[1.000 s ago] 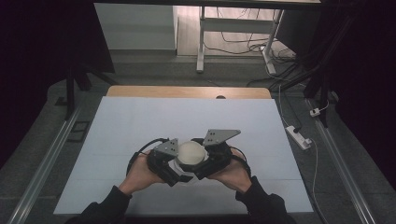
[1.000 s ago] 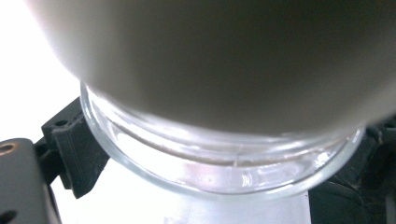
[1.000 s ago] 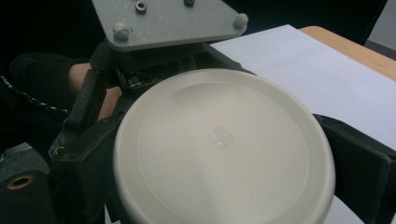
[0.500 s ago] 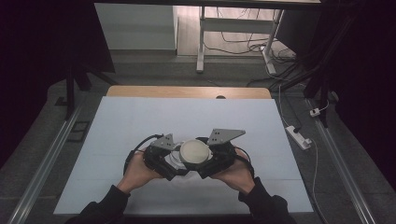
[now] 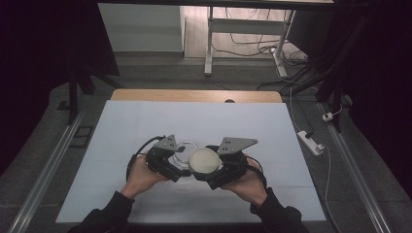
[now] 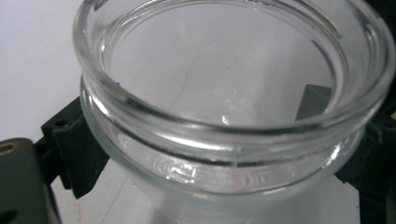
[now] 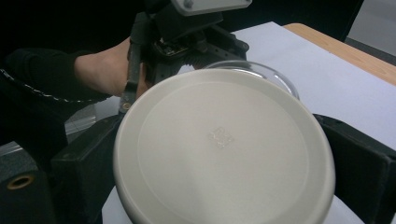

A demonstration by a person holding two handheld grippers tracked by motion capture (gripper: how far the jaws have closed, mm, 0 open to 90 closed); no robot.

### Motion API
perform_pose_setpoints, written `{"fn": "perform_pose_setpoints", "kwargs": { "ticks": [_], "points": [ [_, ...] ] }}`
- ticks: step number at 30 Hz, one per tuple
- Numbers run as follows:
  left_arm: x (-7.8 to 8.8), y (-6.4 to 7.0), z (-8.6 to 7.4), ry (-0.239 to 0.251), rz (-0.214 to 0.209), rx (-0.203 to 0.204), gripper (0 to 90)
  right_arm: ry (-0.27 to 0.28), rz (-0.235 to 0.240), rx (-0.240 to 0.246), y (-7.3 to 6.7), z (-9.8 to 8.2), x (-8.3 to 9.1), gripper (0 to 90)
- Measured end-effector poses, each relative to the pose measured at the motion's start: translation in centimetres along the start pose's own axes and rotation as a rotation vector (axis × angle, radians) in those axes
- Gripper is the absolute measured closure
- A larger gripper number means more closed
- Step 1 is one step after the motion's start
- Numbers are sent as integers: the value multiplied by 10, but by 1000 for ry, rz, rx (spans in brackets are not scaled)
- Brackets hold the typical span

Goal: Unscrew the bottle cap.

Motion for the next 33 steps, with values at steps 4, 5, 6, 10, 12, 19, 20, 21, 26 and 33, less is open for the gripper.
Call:
{"fn": "perform_pose_setpoints", "kwargs": {
  "ticks": [4,5,6,10,12,19,20,21,26,33],
  "points": [
    [2,-2,1,4,19,2,75,-6,-1,3,-3,-3,1,73],
    [3,-2,2,3,24,-2,75,-7,0,1,-3,-4,1,73],
    [4,-3,2,3,29,-3,75,-8,-1,4,-4,-5,2,73],
    [6,-7,4,12,42,3,75,-11,0,4,-6,-8,2,73],
    [6,-8,4,13,50,5,75,-15,-1,6,-7,-10,3,73],
    [8,-14,5,23,64,14,75,-22,7,9,-13,-15,2,73],
    [7,-15,6,24,66,14,75,-24,6,9,-13,-16,2,73],
    [7,-16,6,23,69,14,76,-27,7,12,-14,-17,2,73],
    [6,-20,8,27,76,17,75,-32,8,13,-16,-22,2,73],
    [4,-25,14,32,86,9,75,-42,4,22,-18,-30,2,74]
  ]
}}
Point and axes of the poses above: each handheld gripper's, and its own axes: x roughly backward along the jaws, z roughly out of its top, y roughly to its right, the point moved 3 cm from there along -x, roughly forward along the jaws, and after that the axes turned 10 degrees about -z, right-handed, at the moved point
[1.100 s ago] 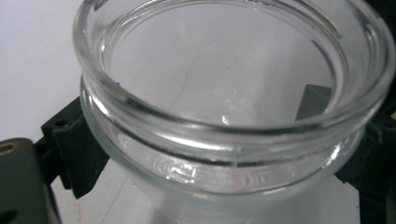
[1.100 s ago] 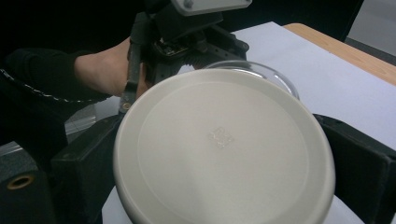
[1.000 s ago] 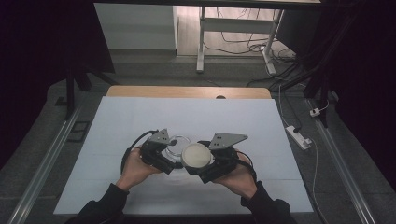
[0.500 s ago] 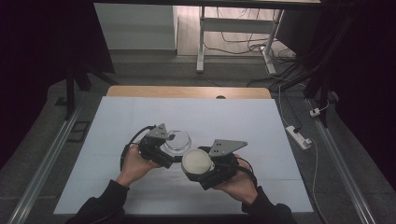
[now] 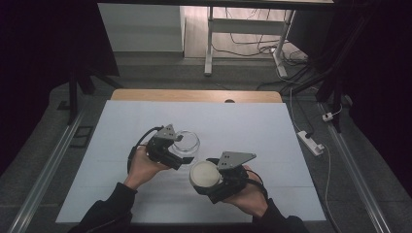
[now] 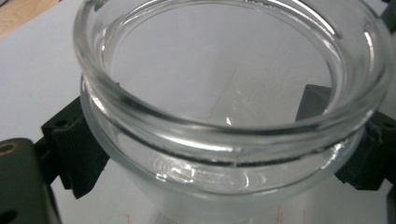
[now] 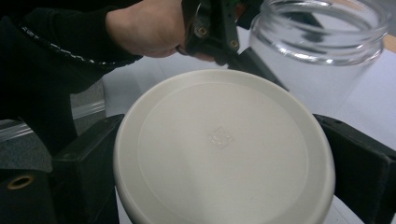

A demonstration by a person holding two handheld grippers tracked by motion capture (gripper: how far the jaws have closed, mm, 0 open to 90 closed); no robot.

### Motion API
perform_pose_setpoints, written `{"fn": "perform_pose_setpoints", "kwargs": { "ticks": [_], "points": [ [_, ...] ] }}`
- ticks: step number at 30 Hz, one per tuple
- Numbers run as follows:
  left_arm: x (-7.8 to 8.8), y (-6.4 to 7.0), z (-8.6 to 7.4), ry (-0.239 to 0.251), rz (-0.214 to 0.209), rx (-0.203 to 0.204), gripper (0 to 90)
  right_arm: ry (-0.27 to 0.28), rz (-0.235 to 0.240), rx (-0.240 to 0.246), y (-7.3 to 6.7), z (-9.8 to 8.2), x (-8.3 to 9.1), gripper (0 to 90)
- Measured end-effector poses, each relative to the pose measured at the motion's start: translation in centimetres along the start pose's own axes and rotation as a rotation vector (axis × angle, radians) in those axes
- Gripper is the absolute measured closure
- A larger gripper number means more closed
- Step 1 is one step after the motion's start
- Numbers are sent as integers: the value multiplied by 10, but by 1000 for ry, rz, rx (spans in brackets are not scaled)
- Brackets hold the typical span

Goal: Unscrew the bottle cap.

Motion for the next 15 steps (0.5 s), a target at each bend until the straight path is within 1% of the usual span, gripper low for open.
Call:
{"fn": "perform_pose_setpoints", "kwargs": {
  "ticks": [6,15],
  "points": [
    [-3,-4,5,0,7,-9,75,-3,-3,1,-1,-6,0,74],
    [-9,-10,10,0,14,-11,75,-19,1,5,-5,-14,-6,74]
  ]
}}
Point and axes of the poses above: each handheld gripper's, and its own axes: x roughly backward along the jaws, z roughly out of its top, y roughly to its right, the point moved 3 cm from there along -x, roughly forward along the jaws, and after that the axes turned 10 degrees about -z, right-handed, at the moved point
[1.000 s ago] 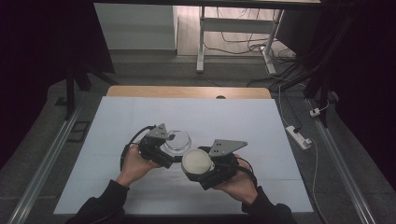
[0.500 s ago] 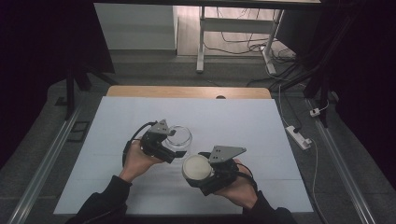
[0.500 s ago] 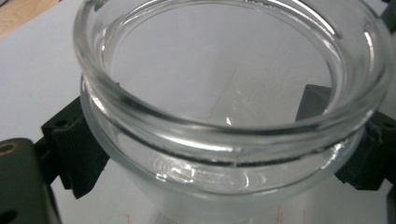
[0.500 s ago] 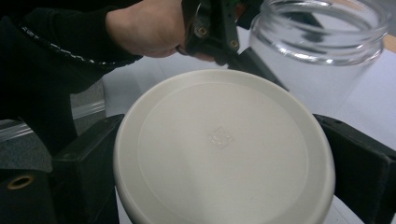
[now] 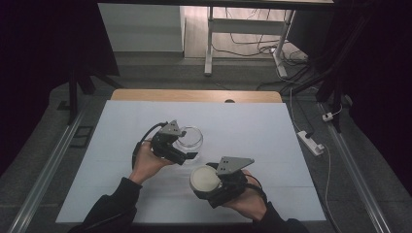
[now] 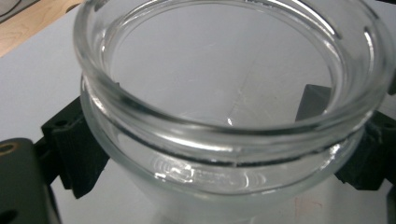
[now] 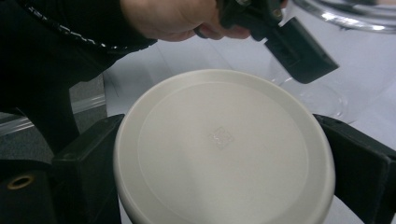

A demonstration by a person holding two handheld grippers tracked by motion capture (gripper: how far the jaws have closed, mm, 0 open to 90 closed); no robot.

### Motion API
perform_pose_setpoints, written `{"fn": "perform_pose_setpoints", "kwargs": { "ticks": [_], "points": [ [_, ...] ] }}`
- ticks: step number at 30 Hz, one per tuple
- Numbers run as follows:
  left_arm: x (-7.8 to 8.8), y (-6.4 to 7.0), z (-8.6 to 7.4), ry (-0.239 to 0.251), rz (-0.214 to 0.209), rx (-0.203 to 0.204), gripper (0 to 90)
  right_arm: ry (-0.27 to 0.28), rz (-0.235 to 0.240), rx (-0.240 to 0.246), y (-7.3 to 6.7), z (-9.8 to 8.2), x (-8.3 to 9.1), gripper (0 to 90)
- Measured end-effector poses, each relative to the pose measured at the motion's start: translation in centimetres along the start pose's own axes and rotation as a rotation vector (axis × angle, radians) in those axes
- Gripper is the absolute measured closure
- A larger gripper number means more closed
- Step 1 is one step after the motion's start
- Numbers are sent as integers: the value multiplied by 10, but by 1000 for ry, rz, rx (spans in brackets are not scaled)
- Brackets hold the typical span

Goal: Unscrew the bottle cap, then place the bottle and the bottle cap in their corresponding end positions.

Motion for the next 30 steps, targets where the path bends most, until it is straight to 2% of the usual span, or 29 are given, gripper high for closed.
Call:
{"fn": "perform_pose_setpoints", "kwargs": {
  "ticks": [18,30],
  "points": [
    [-6,-12,10,10,25,-4,75,-12,2,13,-5,-9,-13,74],
    [-16,-28,16,16,35,9,75,-25,-7,13,-5,-14,-23,74]
  ]
}}
Point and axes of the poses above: each handheld gripper's, and its own axes: x roughly backward along the jaws, z roughly out of its top, y roughly to its right, the point moved 3 cm from there along -x, roughly forward along the jaws, and after that the axes turned 10 degrees about -z, right-handed, at the moved point
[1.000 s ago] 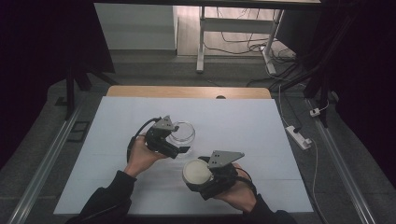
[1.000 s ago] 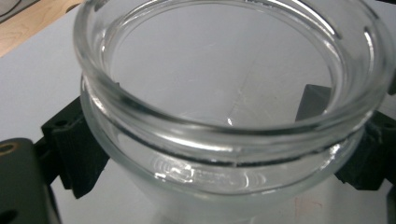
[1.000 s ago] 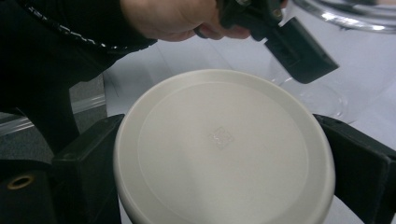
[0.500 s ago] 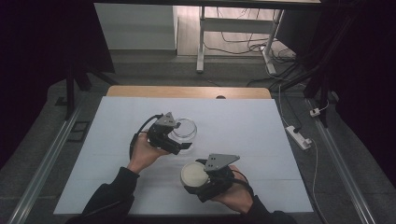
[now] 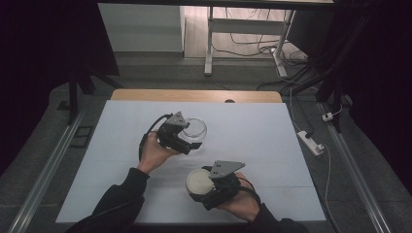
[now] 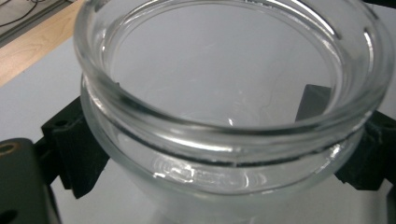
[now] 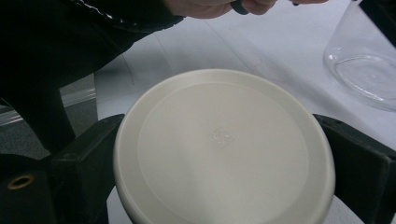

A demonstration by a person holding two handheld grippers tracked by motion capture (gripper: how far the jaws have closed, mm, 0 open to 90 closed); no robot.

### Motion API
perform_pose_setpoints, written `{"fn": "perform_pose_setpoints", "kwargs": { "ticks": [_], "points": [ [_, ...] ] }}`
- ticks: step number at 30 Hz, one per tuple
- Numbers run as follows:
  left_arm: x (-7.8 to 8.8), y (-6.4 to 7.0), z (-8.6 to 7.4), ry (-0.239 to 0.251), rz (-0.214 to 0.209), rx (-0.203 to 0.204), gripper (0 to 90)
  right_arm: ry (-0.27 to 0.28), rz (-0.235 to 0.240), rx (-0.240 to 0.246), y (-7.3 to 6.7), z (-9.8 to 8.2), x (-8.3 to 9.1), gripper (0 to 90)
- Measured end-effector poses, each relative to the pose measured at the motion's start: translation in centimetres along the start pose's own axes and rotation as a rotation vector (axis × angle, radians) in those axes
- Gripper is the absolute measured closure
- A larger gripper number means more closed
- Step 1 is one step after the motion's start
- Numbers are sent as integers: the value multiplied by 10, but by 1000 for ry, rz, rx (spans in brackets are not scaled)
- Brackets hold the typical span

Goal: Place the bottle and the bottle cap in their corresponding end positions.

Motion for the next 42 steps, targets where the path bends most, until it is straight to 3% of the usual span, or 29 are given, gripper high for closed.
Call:
{"fn": "perform_pose_setpoints", "kwargs": {
  "ticks": [19,31,42],
  "points": [
    [-18,-24,5,0,41,13,75,-4,-17,15,4,-9,-14,73],
    [-29,-41,-3,-5,84,29,75,-18,-22,16,7,-17,-29,73],
    [-40,-48,-6,-4,83,32,75,-46,-40,9,13,-26,-42,74]
  ]
}}
Point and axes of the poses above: each handheld gripper's, and its own axes: x roughly backward along the jaws, z roughly out of its top, y roughly to its right, the point moved 3 cm from there along -x, roughly forward along the jaws, and after that the axes turned 10 degrees about -z, right-handed, at the moved point
